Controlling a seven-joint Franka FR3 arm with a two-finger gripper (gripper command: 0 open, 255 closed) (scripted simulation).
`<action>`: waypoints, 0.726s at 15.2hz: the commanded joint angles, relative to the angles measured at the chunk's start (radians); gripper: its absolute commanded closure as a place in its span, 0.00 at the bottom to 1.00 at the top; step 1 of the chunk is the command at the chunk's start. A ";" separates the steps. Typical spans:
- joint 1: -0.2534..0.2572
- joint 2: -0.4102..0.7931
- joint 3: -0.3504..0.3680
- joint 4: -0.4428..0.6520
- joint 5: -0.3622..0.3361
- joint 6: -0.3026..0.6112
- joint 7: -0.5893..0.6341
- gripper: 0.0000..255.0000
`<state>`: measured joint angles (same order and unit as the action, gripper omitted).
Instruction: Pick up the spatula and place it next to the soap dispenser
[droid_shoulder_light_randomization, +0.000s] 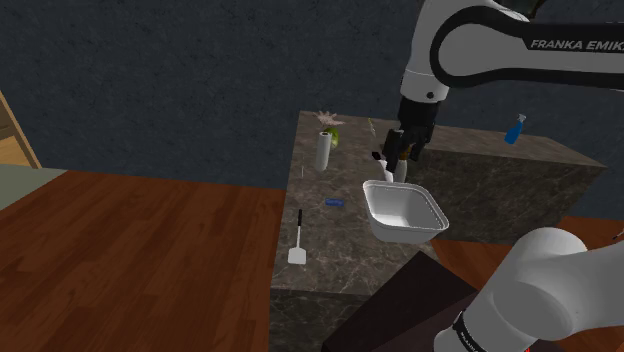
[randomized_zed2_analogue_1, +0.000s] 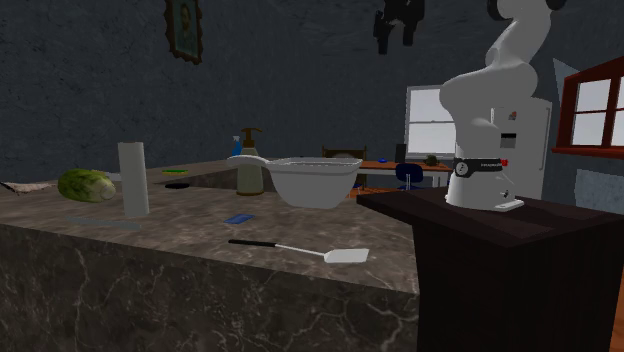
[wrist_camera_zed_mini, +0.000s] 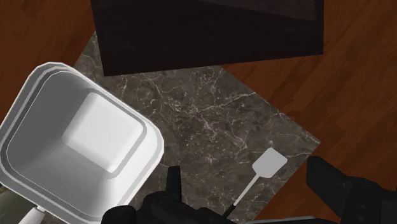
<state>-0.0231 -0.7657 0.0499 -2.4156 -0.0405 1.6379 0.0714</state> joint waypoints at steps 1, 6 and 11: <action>0.000 0.000 0.000 0.000 0.000 0.000 0.000 0.00; -0.014 0.098 0.050 -0.075 0.034 0.180 0.123 0.00; -0.031 0.239 0.099 -0.110 0.054 0.364 0.245 0.00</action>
<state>-0.0482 -0.5591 0.1416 -2.5215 0.0119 1.9617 0.2930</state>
